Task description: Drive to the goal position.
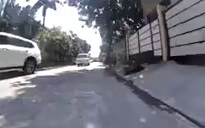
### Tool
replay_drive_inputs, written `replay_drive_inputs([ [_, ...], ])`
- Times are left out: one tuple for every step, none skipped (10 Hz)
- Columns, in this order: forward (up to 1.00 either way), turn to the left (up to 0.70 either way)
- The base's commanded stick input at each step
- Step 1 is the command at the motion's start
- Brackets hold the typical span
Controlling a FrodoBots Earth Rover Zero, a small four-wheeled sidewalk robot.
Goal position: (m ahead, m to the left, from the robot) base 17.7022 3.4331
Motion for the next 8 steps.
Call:
replay_drive_inputs([
  [0.98, 0.00],
  [1.00, 0.00],
  [1.00, 0.00],
  [1.00, 0.00],
  [1.00, -0.40],
  [1.00, -0.37],
  [1.00, -0.08],
  [1.00, 0.00],
])
